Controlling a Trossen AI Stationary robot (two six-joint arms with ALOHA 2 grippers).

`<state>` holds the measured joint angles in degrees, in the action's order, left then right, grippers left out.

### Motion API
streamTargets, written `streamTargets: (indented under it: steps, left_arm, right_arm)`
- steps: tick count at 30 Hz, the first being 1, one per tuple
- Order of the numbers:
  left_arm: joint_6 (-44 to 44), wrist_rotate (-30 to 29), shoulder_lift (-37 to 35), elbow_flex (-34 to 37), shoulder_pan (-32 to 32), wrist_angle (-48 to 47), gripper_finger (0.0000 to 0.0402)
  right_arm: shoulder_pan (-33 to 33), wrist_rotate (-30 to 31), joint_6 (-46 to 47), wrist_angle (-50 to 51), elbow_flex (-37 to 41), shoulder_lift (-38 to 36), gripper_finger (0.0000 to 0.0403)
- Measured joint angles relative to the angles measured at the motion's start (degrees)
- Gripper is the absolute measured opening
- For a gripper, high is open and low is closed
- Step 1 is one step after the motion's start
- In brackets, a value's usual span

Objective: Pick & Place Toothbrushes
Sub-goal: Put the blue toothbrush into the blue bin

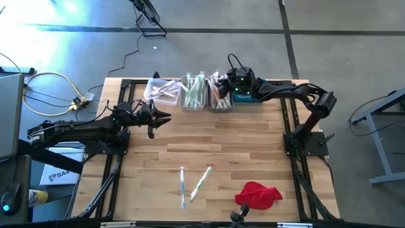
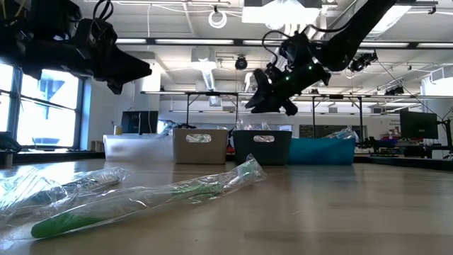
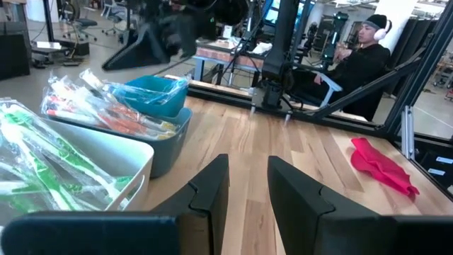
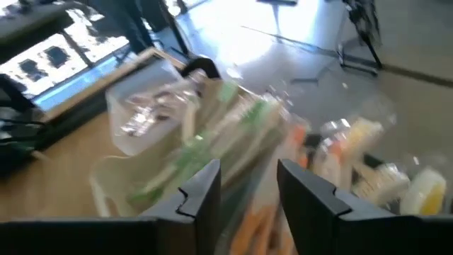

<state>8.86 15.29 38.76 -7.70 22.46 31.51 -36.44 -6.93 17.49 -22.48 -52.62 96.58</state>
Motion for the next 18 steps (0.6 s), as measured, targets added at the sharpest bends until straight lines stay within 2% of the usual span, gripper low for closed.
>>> streamTargets:
  steps: [9,18]
  left_arm:
    - [0.0,0.0,0.0,0.0,0.0,-0.1,0.0097]
    - [0.0,0.2,0.0,0.0,0.0,0.0,0.0097]
  right_arm:
    - [2.7,-5.4,-3.9,0.2,0.0,-9.0,0.0088]
    - [5.4,-5.6,-7.4,4.4,0.0,-16.0,0.0032]
